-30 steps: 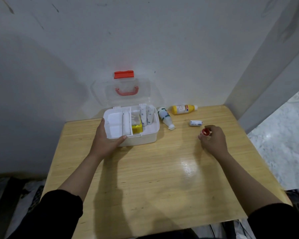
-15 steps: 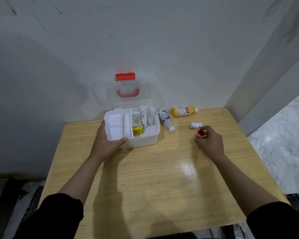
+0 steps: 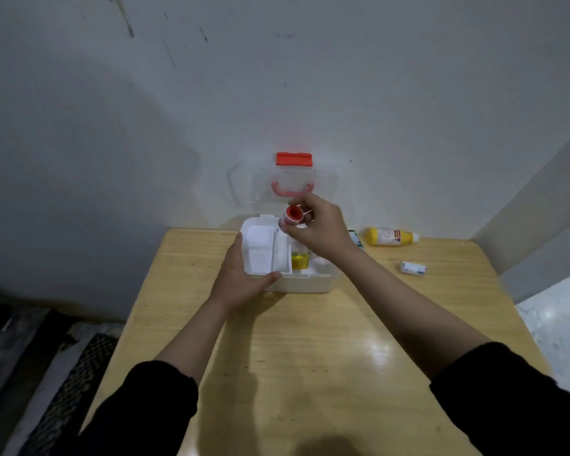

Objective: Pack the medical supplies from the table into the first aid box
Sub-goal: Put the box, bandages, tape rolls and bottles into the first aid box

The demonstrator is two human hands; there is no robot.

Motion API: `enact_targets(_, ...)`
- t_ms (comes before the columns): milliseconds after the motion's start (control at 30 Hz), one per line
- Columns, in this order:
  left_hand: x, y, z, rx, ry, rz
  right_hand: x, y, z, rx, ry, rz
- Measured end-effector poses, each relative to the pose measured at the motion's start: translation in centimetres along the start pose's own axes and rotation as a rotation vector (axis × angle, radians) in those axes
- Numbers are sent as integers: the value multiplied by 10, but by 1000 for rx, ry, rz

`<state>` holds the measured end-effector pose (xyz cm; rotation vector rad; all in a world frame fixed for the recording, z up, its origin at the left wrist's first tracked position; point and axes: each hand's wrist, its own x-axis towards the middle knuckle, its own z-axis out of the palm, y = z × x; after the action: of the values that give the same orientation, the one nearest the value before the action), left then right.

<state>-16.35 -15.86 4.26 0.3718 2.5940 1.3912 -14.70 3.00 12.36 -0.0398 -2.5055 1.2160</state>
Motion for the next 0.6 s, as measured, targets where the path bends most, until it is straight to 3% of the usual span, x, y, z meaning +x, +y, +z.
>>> enact_targets(300, -1, 0, 0, -17, 0, -71, 36, 5, 75, -167, -261, 54)
enact_targets(600, 2, -4, 1, -38, -21, -117, 48, 5, 70, -218, -346, 104)
